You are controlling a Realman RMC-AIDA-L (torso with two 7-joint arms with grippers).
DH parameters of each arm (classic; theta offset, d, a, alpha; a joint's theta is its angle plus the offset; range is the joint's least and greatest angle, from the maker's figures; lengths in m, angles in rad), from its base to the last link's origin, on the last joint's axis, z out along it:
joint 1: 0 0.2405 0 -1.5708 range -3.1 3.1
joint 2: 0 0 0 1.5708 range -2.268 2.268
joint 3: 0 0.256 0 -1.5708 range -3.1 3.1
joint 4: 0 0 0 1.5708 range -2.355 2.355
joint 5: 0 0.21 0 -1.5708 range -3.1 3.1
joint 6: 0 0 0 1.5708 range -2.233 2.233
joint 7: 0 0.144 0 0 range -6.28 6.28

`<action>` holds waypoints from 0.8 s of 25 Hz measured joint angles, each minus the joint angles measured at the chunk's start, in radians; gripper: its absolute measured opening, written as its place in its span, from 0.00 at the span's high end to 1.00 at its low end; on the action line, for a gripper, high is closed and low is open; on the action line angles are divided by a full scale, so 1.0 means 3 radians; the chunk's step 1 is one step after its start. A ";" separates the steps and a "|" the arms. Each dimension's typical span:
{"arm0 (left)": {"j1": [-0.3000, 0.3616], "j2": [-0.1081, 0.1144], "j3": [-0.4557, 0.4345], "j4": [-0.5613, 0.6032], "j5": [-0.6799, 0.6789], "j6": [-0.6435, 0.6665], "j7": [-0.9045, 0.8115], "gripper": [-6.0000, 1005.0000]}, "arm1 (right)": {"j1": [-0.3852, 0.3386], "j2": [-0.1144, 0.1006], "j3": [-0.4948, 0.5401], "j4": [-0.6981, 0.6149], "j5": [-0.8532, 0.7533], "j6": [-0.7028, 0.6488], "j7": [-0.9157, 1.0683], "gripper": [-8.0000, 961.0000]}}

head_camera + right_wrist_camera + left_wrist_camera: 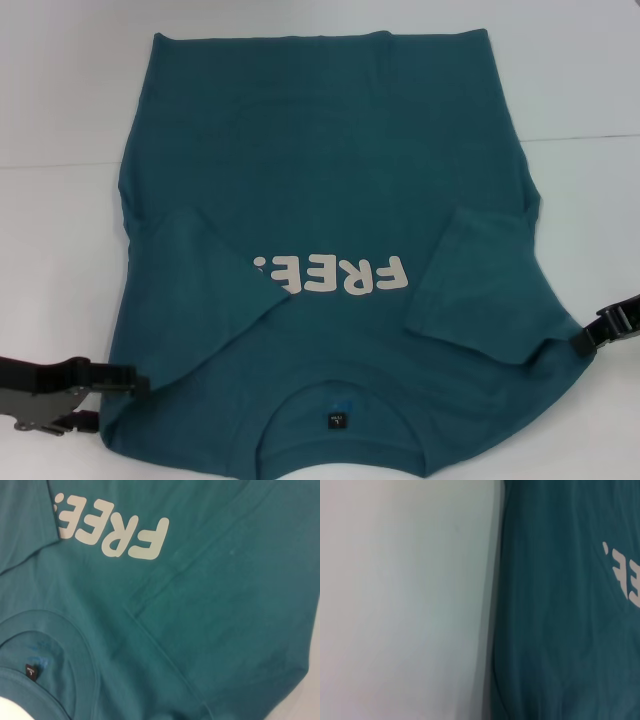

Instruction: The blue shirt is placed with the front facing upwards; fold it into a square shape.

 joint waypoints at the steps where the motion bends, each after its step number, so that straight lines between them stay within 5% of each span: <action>1: 0.0000 0.0000 0.0022 0.0000 0.0000 0.0000 -0.0008 0.07 | 0.0000 -0.0001 0.0000 0.0000 0.0000 0.0000 -0.0002 0.95; 20: -0.0057 -0.0023 0.0299 0.0000 0.0031 -0.0021 -0.0102 0.10 | -0.0011 -0.0001 0.0014 -0.0015 0.0041 -0.0005 -0.0035 0.95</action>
